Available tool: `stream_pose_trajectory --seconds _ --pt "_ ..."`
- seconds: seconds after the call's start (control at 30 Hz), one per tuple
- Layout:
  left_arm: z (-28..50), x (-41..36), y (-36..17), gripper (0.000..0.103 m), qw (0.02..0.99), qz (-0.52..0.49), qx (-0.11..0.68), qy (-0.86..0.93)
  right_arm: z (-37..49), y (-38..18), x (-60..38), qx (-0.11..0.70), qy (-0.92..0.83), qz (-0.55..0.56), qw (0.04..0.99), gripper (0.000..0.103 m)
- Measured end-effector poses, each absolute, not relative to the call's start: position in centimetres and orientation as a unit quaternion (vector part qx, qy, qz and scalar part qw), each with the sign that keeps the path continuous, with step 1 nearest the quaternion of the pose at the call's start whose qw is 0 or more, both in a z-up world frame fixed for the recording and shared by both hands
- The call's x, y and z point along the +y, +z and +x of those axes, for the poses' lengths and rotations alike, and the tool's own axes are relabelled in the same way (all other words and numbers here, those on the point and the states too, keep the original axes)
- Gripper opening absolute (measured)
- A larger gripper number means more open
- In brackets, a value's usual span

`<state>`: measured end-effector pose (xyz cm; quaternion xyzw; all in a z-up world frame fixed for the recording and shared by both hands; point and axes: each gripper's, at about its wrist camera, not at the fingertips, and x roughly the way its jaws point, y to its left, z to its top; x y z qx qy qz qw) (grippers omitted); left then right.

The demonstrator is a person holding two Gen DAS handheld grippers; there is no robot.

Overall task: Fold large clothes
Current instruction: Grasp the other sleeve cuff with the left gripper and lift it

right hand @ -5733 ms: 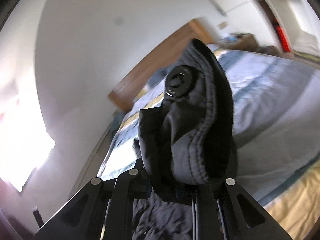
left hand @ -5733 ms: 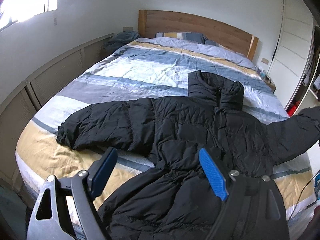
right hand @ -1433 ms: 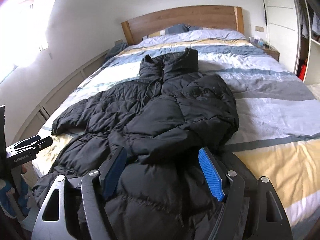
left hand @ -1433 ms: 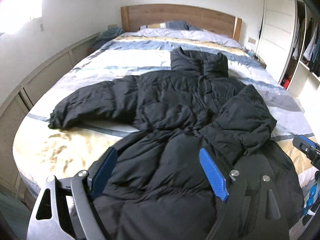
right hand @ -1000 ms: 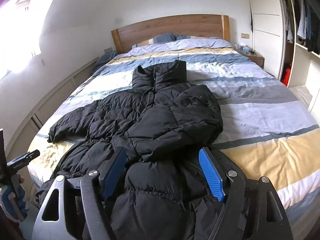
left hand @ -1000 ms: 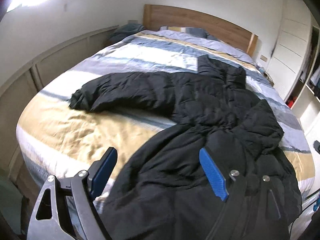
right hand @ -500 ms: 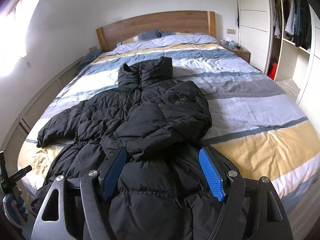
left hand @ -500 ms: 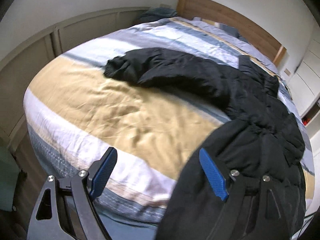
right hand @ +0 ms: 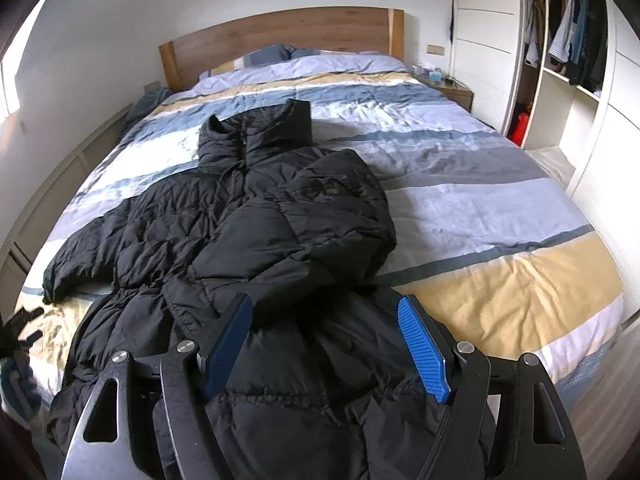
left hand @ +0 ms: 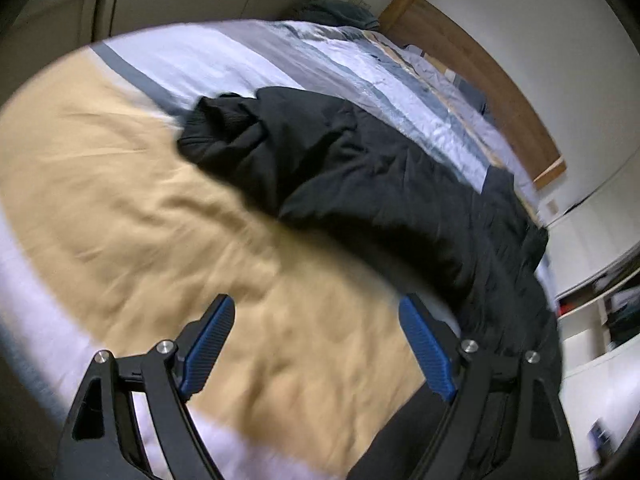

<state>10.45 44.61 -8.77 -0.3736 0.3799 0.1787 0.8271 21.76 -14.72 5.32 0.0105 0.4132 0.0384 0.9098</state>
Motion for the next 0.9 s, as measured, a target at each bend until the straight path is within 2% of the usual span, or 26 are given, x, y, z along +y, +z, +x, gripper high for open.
stream_pose_trajectory --seconds 0.37,0.5,0.53,0.6,0.7,0.8,0.9 --pt "17.9 50.6 -13.5 0.084 0.764 -0.527 0.328 0.177 22.2 5.4 -18.2 0.419 -0.011 0.014 0.908 0.075" --pt "17.8 52.6 -14.7 0.079 0.735 -0.593 0.277 0.178 22.1 5.1 -19.4 0.422 -0.023 0.026 0.906 0.075" --pt "17.6 53.0 -14.9 0.076 0.728 -0.607 0.264 0.178 22.3 5.1 -19.6 0.422 -0.025 0.025 0.906 0.075" --pt "17.4 53.7 -15.3 0.057 0.712 -0.630 0.252 0.180 22.2 5.1 -20.0 0.422 -0.028 0.023 0.906 0.075" --pt "17.4 54.2 -15.4 0.038 0.705 -0.638 0.252 0.180 22.1 5.0 -20.4 0.422 -0.028 0.023 0.906 0.075" --pt "17.6 54.3 -14.6 0.023 0.715 -0.628 0.254 0.175 21.9 4.9 -20.6 0.421 -0.025 0.029 0.906 0.075" --pt "18.0 54.2 -13.4 0.015 0.727 -0.614 0.256 0.170 21.5 4.9 -20.9 0.420 -0.022 0.035 0.907 0.075"
